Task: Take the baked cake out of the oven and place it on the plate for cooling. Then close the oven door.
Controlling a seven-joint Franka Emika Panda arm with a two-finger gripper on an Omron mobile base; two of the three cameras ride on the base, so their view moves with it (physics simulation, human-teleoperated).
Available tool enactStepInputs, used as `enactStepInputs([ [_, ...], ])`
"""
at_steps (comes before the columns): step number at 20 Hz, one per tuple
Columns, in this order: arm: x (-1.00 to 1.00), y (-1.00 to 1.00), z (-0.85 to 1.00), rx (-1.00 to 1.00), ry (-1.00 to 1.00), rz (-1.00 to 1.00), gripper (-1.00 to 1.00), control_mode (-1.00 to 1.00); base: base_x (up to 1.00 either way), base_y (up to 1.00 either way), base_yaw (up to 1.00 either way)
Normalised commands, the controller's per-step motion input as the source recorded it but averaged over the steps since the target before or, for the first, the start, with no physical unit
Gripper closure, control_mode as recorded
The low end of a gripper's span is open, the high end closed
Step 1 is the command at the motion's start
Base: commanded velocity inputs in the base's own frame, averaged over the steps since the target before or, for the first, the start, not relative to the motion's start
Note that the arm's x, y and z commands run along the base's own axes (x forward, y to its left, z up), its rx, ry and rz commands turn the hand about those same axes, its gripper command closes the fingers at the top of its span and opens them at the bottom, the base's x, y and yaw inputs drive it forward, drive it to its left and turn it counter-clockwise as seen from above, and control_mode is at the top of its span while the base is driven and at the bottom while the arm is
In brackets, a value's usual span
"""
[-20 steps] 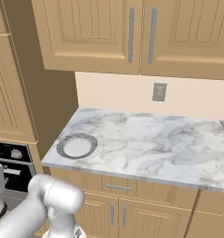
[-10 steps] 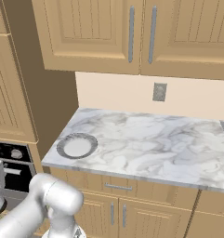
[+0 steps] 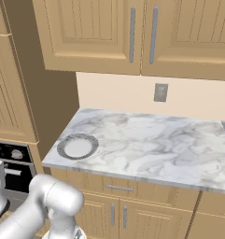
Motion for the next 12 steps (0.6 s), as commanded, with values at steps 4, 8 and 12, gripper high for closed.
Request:
enactStepInputs([
  [4, -0.55, 0.18, -0.11, 0.0, 0.0, 0.08, 1.0, -1.0, 0.0, 0.0, 0.0],
  [8, -0.89, 0.17, -0.35, 0.0, 0.05, 0.09, 1.0, -1.0, 0.0, 0.0, 0.0],
  [12, -0.84, 0.1, -0.46, 0.0, 0.09, 0.09, 1.0, -1.0, 0.0, 0.0, 0.0],
])
